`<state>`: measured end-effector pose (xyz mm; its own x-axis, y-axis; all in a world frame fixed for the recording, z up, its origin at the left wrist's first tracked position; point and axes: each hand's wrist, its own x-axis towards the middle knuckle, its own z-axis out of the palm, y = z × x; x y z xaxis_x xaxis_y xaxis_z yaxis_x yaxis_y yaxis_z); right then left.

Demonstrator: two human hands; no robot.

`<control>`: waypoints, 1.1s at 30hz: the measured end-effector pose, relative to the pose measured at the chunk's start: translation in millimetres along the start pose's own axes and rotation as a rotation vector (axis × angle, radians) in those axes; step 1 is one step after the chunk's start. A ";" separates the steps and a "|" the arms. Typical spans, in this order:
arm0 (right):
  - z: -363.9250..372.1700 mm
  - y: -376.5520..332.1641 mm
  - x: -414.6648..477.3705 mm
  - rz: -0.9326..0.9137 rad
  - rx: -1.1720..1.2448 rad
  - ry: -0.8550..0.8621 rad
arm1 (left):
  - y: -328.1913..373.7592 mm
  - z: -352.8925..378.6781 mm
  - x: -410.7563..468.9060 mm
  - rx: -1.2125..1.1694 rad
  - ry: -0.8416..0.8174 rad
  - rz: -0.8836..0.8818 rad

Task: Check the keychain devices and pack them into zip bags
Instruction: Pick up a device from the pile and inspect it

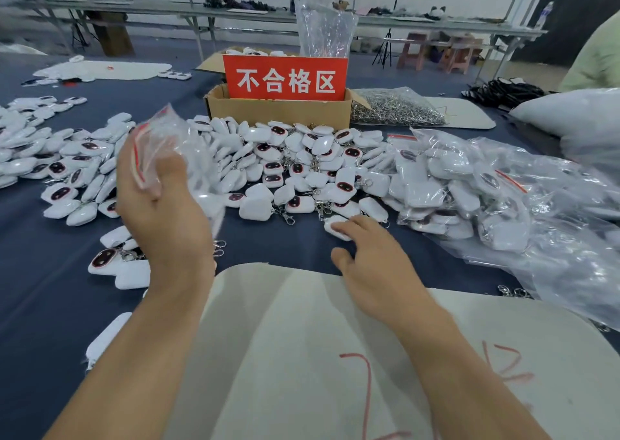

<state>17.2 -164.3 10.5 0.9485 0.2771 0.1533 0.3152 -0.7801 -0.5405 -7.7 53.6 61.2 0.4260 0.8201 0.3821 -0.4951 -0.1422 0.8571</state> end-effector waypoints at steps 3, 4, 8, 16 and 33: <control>-3.3 2.7 -0.1 0.112 0.030 0.105 | -4.0 -1.6 -18.4 0.346 -0.197 0.317; -3.3 3.8 -0.8 0.123 -0.025 0.104 | -8.4 -0.2 -26.0 0.485 -0.293 0.377; -7.4 4.3 -0.8 0.144 -0.054 0.097 | -27.2 8.0 -52.9 0.966 -0.668 0.358; -20.9 -3.0 -10.5 0.252 0.695 0.244 | -20.5 14.0 -66.4 0.822 -0.871 0.450; -32.3 -12.3 -24.3 0.314 1.147 0.002 | -11.6 18.4 -88.6 0.371 -0.905 -0.072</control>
<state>-8.8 -179.6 40.1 0.9799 0.1616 -0.1169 -0.1406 0.1439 -0.9796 -25.7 -27.6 23.7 0.9420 0.1212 0.3128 -0.2419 -0.4008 0.8837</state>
